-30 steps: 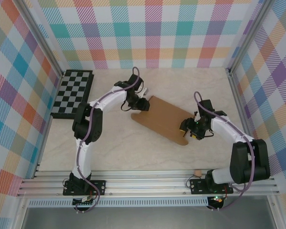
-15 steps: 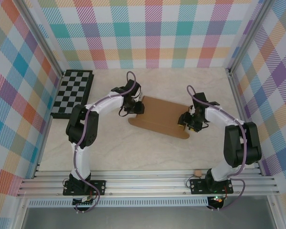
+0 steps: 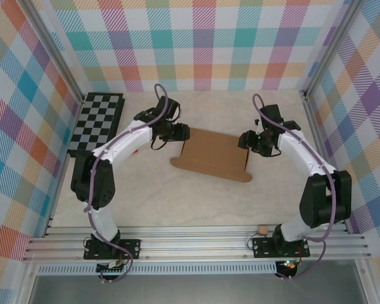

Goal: Fold the paper box

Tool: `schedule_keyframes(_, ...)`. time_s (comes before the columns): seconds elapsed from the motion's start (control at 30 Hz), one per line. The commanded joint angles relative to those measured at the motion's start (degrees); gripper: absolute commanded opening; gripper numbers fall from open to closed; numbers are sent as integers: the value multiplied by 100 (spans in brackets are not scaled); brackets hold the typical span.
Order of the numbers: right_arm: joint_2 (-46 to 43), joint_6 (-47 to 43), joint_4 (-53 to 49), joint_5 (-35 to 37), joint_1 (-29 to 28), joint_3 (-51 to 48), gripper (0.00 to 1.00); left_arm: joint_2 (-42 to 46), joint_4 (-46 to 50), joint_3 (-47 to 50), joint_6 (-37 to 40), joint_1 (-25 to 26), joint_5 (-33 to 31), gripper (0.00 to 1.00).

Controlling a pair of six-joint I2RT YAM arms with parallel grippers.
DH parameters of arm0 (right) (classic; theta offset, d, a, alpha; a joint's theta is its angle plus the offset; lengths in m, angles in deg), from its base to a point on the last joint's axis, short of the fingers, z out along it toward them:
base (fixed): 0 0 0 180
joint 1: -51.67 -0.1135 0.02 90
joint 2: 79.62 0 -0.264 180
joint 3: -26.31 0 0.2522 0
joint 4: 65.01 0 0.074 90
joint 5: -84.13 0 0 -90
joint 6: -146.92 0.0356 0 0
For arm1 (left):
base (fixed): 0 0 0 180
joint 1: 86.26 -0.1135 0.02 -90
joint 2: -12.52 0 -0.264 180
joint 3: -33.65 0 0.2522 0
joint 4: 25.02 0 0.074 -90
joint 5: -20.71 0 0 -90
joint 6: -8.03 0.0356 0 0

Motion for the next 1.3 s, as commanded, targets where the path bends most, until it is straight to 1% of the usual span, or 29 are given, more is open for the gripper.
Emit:
schedule_keyframes(0.0, -440, 5, -448, 120, -281, -148, 61, 682, -61, 772, -114, -43, 166, 54)
schedule_keyframes(0.1, -585, 31, -494, 433, -670, -297, 61, 1053, -345, 1512, -109, -32, 316, 57)
schedule_keyframes(0.2, -347, -52, -334, 645, -793, -266, 62, 1067, -712, 1981, -8, -41, 417, 66)
schedule_keyframes(0.23, -226, -99, -264, 696, -795, -235, 62, 1047, -820, 2047, -20, -41, 456, 68)
schedule_keyframes(0.33, 229, -212, -300, 1230, -791, -48, 65, 989, -1074, 2132, -133, -33, 549, 71)
schedule_keyframes(0.4, 466, -126, -500, 1536, -793, 20, 68, 920, -997, 2062, -115, -24, 505, 75)
schedule_keyframes(0.43, 507, -55, -543, 1544, -794, -9, 68, 898, -933, 2021, -76, -8, 462, 76)
schedule_keyframes(0.53, 346, 308, -490, 1284, -796, -303, 70, 870, -809, 1947, 103, 11, 333, 79)
schedule_keyframes(0.63, 18, 697, -265, 962, -791, -737, 71, 743, -801, 1855, 231, 51, 224, 90)
schedule_keyframes(0.7, -113, 876, -37, 661, -796, -1032, 72, 552, -985, 1862, 301, 47, 309, 92)
schedule_keyframes(0.8, -23, 997, 137, 259, -789, -1235, 72, 353, -1134, 1845, 191, 64, 522, 92)
schedule_keyframes(0.97, 39, 1207, 403, -273, -791, -1418, 71, 402, -1344, 1932, -283, 247, 686, 91)
schedule_keyframes(1.13, 183, 1193, 432, -453, -796, -1315, 71, 133, -1225, 1738, -219, 475, 705, 86)
schedule_keyframes(1.27, 317, 1210, 494, -731, -796, -1243, 71, -53, -1116, 1666, -103, 572, 721, 85)
